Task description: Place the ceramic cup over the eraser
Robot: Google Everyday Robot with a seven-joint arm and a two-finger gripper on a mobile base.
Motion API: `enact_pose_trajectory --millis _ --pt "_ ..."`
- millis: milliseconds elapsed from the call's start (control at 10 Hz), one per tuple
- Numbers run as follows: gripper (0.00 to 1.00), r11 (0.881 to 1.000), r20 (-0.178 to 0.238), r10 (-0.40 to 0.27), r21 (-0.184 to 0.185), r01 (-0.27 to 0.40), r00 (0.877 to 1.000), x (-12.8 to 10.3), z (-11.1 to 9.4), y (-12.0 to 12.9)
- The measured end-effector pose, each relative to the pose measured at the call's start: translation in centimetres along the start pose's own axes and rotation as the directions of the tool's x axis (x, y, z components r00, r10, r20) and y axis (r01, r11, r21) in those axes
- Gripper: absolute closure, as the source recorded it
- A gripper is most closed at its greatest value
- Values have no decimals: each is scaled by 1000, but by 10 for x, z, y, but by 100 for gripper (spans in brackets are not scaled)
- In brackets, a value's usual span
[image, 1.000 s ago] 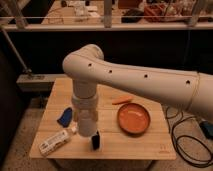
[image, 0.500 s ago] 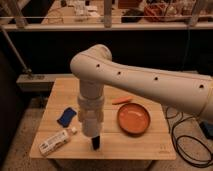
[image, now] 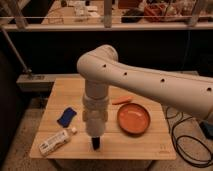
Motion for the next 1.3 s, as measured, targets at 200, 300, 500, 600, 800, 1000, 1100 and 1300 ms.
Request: enact_pose_trajectory --millis 200,300,500,600,800,1000,1100,1300 --pt "100 1000 15 -21 -10 21 1000 0 22 -14" --pt "100 1000 17 -27 -7 28 999 0 26 -19" --pt "100 999 30 -40 -13 40 999 -1 31 -17" --pt "100 999 29 -45 -11 45 999 0 37 -18" --pt "100 998 29 -58 -9 59 998 3 51 -23" --pt "100 998 30 -59 -7 60 998 4 53 -24" --pt "100 998 32 -62 -11 62 998 3 56 -23" --pt "100 998 33 -63 -13 64 997 3 68 -23"
